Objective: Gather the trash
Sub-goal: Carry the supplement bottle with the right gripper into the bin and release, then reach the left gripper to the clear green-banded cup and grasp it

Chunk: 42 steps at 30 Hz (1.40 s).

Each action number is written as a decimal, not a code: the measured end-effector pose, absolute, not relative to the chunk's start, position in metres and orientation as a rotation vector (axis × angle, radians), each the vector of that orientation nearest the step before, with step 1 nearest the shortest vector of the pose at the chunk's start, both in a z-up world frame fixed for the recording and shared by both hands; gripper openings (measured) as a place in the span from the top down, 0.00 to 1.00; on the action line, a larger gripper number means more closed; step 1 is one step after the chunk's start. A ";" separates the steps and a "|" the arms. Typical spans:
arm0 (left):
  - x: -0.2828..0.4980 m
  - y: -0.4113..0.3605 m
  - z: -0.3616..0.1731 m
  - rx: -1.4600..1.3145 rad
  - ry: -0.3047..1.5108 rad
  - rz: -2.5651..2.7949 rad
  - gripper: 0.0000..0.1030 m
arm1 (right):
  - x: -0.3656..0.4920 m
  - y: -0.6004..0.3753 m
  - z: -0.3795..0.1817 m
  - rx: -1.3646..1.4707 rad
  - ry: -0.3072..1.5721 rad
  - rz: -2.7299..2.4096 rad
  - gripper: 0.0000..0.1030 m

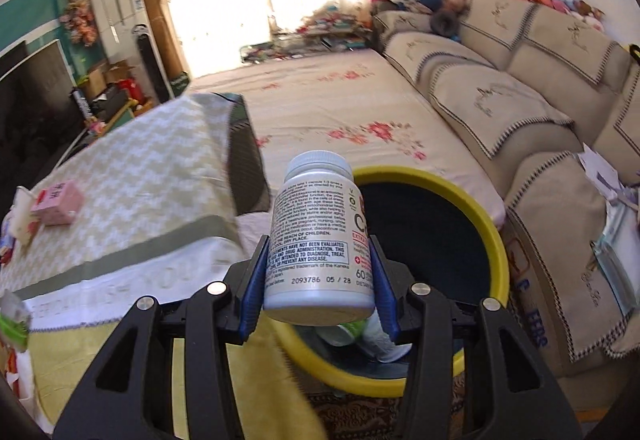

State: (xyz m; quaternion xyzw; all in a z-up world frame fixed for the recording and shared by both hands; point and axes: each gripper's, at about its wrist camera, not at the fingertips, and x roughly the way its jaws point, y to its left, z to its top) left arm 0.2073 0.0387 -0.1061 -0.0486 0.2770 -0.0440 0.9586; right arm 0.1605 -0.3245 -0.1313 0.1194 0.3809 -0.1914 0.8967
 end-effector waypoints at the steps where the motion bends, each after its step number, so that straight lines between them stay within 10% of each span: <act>1: 0.208 0.039 -0.107 -0.097 0.564 -0.089 0.06 | 0.162 -0.329 -0.137 0.253 0.800 -0.408 0.57; 36: 0.191 -0.059 -0.123 0.102 0.821 -0.399 0.06 | 0.187 -0.252 -0.088 0.228 0.486 -0.235 0.36; 42: 0.205 -0.063 -0.141 0.152 0.906 -0.380 0.19 | 0.190 -0.246 -0.090 0.219 0.505 -0.190 0.36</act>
